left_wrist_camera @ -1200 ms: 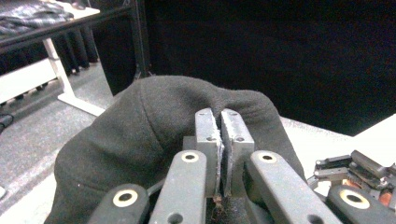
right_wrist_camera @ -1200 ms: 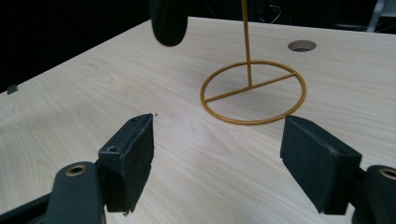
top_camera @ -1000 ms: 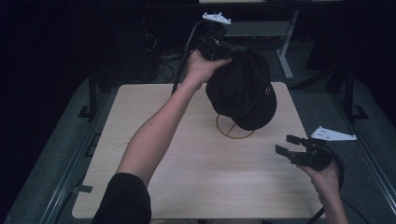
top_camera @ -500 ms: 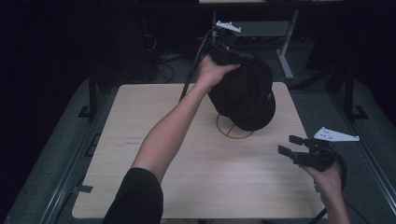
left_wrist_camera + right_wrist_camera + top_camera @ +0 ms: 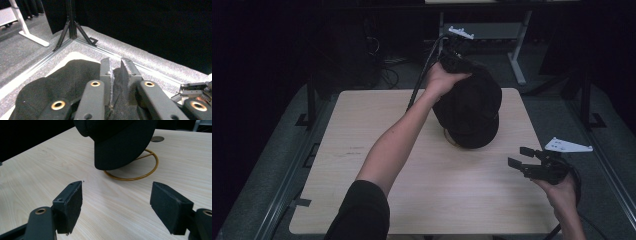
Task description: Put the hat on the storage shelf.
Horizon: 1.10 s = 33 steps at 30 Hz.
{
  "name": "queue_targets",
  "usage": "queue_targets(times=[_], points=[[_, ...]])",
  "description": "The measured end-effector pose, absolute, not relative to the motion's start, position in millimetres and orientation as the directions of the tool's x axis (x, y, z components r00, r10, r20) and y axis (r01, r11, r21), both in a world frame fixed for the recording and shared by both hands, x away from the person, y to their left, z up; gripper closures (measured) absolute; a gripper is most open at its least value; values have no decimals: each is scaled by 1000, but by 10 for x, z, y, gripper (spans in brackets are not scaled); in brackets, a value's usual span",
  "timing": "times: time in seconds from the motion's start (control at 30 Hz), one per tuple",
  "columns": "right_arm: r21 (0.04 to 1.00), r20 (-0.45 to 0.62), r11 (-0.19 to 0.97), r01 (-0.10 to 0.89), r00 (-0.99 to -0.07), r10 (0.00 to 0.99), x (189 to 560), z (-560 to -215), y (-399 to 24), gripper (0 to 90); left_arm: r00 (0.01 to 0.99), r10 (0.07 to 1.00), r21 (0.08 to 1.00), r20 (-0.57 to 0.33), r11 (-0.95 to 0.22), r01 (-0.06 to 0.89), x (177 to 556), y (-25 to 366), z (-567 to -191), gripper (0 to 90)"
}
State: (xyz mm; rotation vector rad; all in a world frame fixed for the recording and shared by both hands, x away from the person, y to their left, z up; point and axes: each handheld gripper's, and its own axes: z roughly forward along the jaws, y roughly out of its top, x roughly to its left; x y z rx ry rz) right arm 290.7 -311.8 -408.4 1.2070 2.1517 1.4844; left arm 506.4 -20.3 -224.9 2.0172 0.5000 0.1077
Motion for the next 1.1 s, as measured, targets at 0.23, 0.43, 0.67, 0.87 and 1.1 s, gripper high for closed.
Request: queue_targets(times=[0.23, 0.43, 0.67, 0.87, 1.1], points=[[862, 232, 137, 487, -621, 749, 2899, -4118, -3080, 256, 914, 394, 865, -101, -419, 277, 4977, -110, -2247, 692], [864, 218, 146, 481, -621, 753, 2877, -4144, -3043, 251, 912, 404, 860, -69, -440, 260, 4866, 24, -2281, 661], [862, 225, 146, 485, -624, 748, 2893, -4175, -2987, 226, 910, 404, 866, -87, -421, 269, 4743, 242, -2316, 594], [856, 198, 180, 485, -630, 751, 2886, -4185, -2895, 212, 907, 411, 864, -91, -421, 277, 4652, 400, -2379, 551], [859, 179, 198, 472, -640, 748, 2877, -4195, -2816, 205, 898, 430, 865, -91, -413, 285, 4529, 561, -2488, 535]])
